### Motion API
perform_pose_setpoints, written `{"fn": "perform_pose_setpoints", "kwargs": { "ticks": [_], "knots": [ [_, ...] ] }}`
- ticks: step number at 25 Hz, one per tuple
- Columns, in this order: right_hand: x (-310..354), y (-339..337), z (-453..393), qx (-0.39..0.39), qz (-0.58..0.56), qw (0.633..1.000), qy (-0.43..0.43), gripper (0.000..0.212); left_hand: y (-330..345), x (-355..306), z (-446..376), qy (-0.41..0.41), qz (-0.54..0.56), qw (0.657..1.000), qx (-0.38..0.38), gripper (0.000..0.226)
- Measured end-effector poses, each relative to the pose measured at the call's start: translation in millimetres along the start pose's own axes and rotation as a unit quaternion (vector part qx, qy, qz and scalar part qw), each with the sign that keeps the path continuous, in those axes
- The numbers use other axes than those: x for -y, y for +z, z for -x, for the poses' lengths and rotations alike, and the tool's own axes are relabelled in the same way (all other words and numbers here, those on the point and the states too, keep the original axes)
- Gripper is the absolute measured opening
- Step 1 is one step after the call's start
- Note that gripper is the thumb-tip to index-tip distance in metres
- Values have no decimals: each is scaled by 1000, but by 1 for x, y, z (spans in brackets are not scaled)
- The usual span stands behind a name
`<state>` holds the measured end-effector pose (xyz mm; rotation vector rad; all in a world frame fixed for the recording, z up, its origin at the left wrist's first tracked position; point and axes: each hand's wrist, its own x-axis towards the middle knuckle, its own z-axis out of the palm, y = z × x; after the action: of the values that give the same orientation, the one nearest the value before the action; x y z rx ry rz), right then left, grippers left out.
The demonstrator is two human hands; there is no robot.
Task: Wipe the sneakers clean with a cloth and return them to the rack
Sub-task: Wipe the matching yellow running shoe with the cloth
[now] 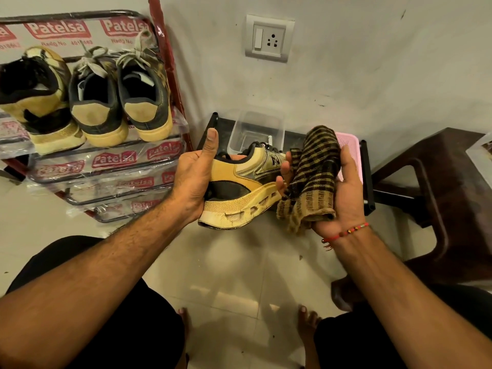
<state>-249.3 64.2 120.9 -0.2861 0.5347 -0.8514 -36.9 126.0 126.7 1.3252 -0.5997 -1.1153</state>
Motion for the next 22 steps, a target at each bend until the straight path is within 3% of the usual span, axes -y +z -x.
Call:
{"fn": "perform_pose_setpoints", "kwargs": {
  "ticks": [3, 4, 5, 6, 7, 8, 10, 12, 13, 14, 15, 17, 19, 20, 22],
  "knots": [
    [0, 14, 2, 24, 54, 998, -3, 60, -1, -1, 0, 5, 2, 1000, 0, 127],
    [-2, 14, 2, 5, 134, 990, -39, 49, -1, -1, 0, 4, 3, 1000, 0, 124],
    [-5, 13, 3, -33, 269, 957, -99, 36, -1, -2, 0, 4, 2, 1000, -1, 118],
    [-10, 9, 4, -67, 424, 885, -178, 25, 0, -3, 2, 3, 2, 1000, 0, 110],
    [-17, 5, 6, -69, 561, 782, -261, 22, 0, -3, 3, -1, 3, 1000, 0, 101],
    [-27, 2, 9, -40, 662, 677, -320, 29, 1, -2, 2, -4, 5, 1000, -1, 92],
    [-48, 0, 15, 27, 785, 511, -350, 48, 1, 1, 2, -6, 9, 1000, -8, 87],
    [-64, -4, 19, 62, 850, 382, -358, 58, 0, 3, 1, -3, 11, 1000, 1, 99],
    [-63, -6, 17, 62, 863, 347, -361, 60, -1, 4, 1, -2, 12, 1000, 5, 102],
    [-54, -9, 12, 50, 868, 332, -365, 60, -2, 5, 0, -2, 11, 1000, 6, 105],
    [-43, -13, 5, 22, 869, 340, -360, 59, -3, 4, 1, -4, 11, 1000, 6, 105],
    [-19, -22, -8, -50, 843, 418, -334, 55, -3, 4, -1, -1, 15, 1000, 4, 99],
    [-21, -22, -7, -64, 808, 480, -335, 51, 0, 3, -1, -6, 1, 1000, 8, 75],
    [-33, -17, -2, -35, 807, 471, -355, 51, 1, 4, -2, -11, -7, 1000, 6, 66],
    [-64, -9, 14, 66, 822, 389, -412, 53, -1, 6, -2, -9, -17, 1000, 6, 64]
  ]
}}
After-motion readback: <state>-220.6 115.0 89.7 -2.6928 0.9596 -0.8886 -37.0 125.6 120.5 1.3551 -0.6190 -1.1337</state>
